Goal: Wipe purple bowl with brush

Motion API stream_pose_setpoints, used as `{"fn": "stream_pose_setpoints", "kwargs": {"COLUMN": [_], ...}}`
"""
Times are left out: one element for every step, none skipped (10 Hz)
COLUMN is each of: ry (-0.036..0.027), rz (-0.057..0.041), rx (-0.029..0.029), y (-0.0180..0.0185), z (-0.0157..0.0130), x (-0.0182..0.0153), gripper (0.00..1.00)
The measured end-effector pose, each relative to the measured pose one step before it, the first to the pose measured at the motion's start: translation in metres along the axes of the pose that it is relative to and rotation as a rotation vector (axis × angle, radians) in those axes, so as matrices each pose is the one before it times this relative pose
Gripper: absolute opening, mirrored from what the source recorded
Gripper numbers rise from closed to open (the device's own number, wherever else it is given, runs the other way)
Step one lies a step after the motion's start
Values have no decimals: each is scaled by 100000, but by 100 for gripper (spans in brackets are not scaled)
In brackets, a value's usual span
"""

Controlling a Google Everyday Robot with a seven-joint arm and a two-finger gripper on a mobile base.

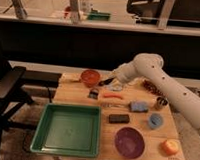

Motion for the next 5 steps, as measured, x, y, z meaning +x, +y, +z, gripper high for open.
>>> {"fn": "stream_pose_setpoints", "kwargs": {"ry": [2074,2187,2261,1808,1113], "rz": [-769,241,1196,3358,3053], "rx": [-105,-51,-257,-296,18], "y": [761,756,920,824,357], "z": [-751,-847,-860,-767,-533], "x": [69,419,789,1347,1134], "gripper": [0,0,0,0,0]}}
